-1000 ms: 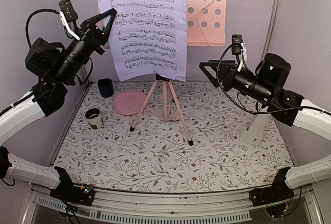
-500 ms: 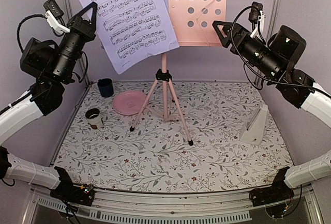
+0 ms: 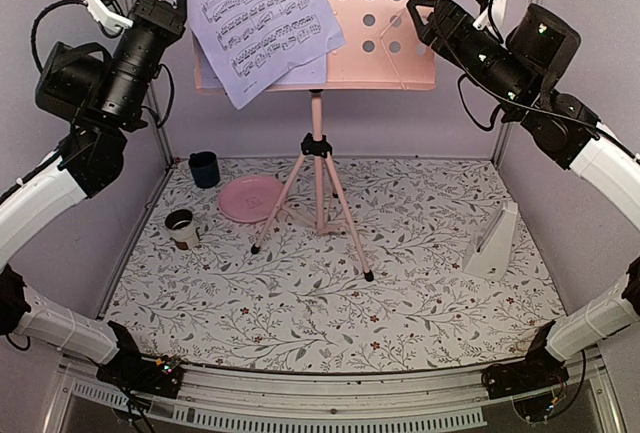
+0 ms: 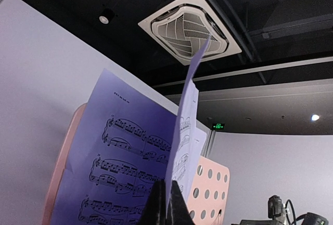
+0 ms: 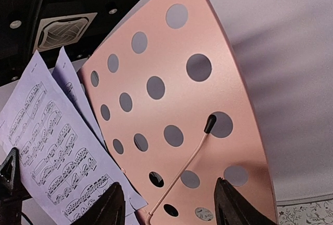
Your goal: Set up the instrument practice props
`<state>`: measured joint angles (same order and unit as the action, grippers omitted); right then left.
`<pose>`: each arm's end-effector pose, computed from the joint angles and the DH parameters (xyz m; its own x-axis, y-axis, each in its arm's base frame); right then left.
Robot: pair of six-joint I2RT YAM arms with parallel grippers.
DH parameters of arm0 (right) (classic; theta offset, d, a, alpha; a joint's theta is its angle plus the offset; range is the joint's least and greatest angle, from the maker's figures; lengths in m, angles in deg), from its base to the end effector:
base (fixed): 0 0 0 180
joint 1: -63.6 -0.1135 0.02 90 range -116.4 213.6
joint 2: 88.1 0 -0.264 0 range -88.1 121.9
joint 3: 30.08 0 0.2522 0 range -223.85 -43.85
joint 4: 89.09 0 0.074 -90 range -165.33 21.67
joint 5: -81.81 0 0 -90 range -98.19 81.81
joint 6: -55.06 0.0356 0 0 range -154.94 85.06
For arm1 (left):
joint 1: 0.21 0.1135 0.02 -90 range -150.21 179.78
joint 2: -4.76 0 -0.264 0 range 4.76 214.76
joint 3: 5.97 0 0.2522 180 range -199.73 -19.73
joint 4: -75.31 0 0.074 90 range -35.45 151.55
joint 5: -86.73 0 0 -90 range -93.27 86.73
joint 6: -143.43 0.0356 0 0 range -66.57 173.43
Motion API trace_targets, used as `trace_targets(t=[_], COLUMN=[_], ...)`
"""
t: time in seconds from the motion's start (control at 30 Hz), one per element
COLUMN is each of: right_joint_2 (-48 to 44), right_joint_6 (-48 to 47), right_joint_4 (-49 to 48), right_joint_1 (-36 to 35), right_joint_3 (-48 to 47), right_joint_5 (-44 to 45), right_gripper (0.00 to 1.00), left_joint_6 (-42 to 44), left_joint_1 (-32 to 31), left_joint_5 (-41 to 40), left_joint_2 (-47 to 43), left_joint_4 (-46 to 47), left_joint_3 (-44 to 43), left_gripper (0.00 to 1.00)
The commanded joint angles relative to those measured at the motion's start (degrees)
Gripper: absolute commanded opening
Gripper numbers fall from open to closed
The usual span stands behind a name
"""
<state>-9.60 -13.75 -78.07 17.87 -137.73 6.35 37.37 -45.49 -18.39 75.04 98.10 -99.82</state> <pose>0.2093 0.2019 0.5288 0.0122 0.5137 -0.8579 -0.5695 0.7088 0.4164 0.1733 -0.1618 0.5413 0.3346 -0.7175 -0.6110 0.6783 0.6334 -0.3723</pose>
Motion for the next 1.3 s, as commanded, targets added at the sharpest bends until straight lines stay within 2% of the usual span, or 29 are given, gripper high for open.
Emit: trace_targets(t=[0.0,0.17,0.4,0.77,0.93,1.27], right_joint_2=[0.70,3.28,3.47,6.69,6.86,6.82], right_joint_6=[1.69,1.50,2.92,10.60,12.11,11.79], right_joint_4=[2.16,4.79,0.22,-4.63,-6.14,-6.80], right_joint_1=[-0.12,-0.11,-0.06,-0.07,-0.08,-0.10], right_joint_3=[-0.52,-3.47,-1.45,-0.23,0.50,0.90], right_joint_5=[1.69,1.34,-1.28,-2.70,-3.26,-5.10], right_gripper=[0.59,0.59,0.58,0.49,0.40,0.06], left_joint_6=[1.25,2.17,4.04,4.39,4.21,5.30], left_joint_1=[-0.80,-0.82,-0.78,-0.86,-0.78,-0.83], left_joint_5=[1.40,1.32,2.37,4.61,5.16,4.74], left_joint_2=[1.07,1.65,3.09,6.49,7.15,8.91], left_joint_4=[-1.03,0.72,1.33,3.69,4.38,3.78], left_joint_3=[-2.18,-2.02,-3.30,-5.72,-6.06,-7.98], left_gripper=[0.00,0.00,0.00,0.00,0.00,0.00])
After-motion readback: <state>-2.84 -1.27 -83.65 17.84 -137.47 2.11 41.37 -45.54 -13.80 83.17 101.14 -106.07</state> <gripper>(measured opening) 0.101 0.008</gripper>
